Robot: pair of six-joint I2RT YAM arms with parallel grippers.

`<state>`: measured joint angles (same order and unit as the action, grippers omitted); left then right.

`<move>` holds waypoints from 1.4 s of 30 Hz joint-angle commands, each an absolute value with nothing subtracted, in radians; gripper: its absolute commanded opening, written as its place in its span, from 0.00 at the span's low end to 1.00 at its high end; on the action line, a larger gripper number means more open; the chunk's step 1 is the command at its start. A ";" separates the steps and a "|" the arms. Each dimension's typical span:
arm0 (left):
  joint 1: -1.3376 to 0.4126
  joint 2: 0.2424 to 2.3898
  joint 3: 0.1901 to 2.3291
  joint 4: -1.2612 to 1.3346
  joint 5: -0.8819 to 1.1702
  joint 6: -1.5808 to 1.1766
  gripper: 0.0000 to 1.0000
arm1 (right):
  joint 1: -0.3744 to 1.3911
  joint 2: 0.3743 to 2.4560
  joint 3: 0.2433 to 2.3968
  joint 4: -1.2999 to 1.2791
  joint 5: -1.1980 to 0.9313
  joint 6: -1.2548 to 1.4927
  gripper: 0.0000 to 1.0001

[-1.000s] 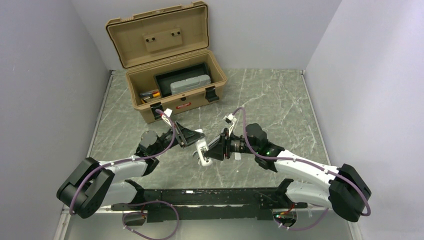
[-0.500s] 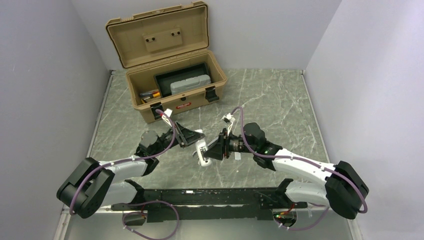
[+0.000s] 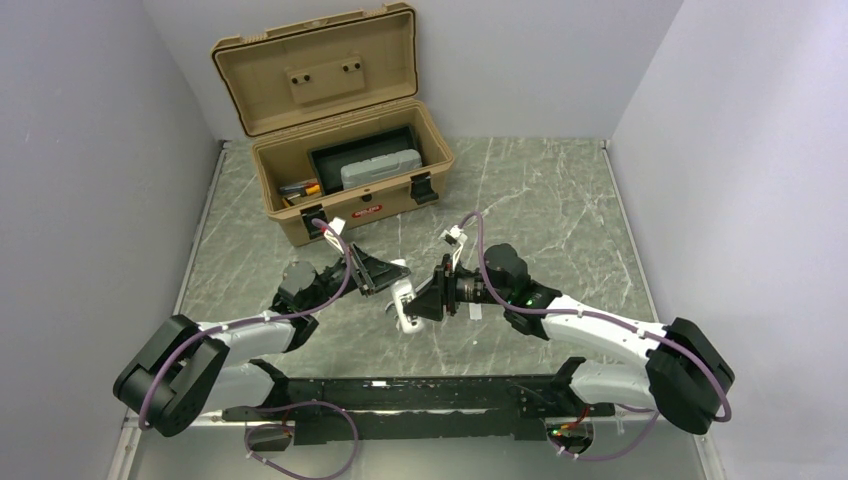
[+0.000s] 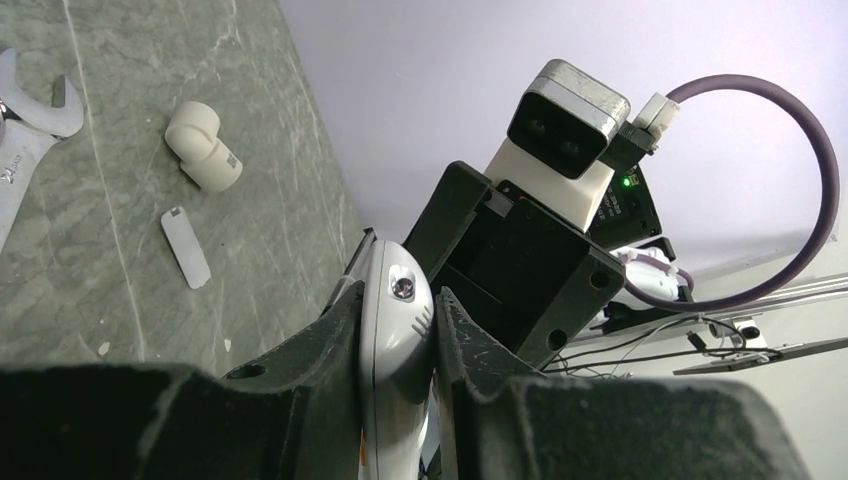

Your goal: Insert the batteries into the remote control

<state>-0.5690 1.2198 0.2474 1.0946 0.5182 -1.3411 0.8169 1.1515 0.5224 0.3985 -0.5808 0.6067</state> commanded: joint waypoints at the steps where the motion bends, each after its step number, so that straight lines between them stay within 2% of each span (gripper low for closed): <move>1: -0.574 1.209 0.268 1.184 0.524 -1.364 0.00 | 0.817 1.125 0.554 0.428 -0.566 0.579 0.53; 4: -0.574 1.214 0.268 1.185 0.525 -1.362 0.00 | 0.818 1.113 0.545 0.436 -0.567 0.581 0.65; 14: -0.574 1.225 0.265 1.196 0.528 -1.367 0.00 | 0.817 1.117 0.554 0.457 -0.555 0.585 0.80; 23: -0.575 1.232 0.273 1.190 0.542 -1.364 0.00 | 0.808 0.937 0.617 0.147 -0.353 0.367 0.89; 25: -0.574 1.236 0.274 1.193 0.547 -1.369 0.00 | 0.807 0.894 0.632 0.109 -0.332 0.319 0.87; 28: -0.575 1.231 0.275 1.183 0.557 -1.381 0.00 | 0.805 0.841 0.645 0.077 -0.331 0.240 0.68; 31: -0.574 1.208 0.278 1.137 0.559 -1.388 0.00 | 0.807 0.787 0.626 0.111 -0.389 0.163 0.63; 35: -0.574 1.152 0.291 1.010 0.546 -1.382 0.00 | 0.808 0.736 0.566 0.222 -0.495 0.065 0.64; 40: -0.575 1.061 0.313 0.843 0.526 -1.356 0.00 | 0.807 0.726 0.563 0.278 -0.554 -0.025 0.44; 42: -0.575 1.028 0.315 0.805 0.519 -1.352 0.00 | 0.808 0.742 0.573 0.302 -0.612 -0.030 0.40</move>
<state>-0.5709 1.0988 0.2676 0.8906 0.5335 -1.3720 0.8074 0.7357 0.5579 0.1932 -0.4965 0.0528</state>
